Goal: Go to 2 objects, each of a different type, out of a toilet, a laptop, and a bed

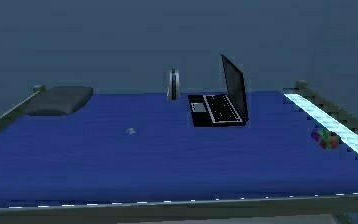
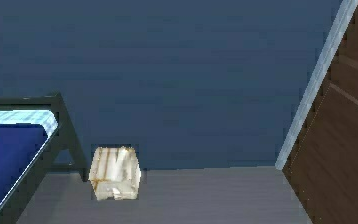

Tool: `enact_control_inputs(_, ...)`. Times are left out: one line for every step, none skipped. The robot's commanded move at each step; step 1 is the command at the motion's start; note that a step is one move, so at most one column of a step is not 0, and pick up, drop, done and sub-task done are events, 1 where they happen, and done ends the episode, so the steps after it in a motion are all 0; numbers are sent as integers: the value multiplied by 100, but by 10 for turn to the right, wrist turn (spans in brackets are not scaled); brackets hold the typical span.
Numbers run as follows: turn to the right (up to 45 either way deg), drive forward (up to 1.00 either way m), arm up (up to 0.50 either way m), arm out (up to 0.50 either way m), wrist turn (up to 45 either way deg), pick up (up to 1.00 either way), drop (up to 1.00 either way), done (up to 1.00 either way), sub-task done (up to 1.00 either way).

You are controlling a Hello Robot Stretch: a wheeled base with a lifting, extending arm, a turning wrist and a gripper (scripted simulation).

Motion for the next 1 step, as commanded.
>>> enact_control_inputs(0,5,0,0,0,0,0,0,0)
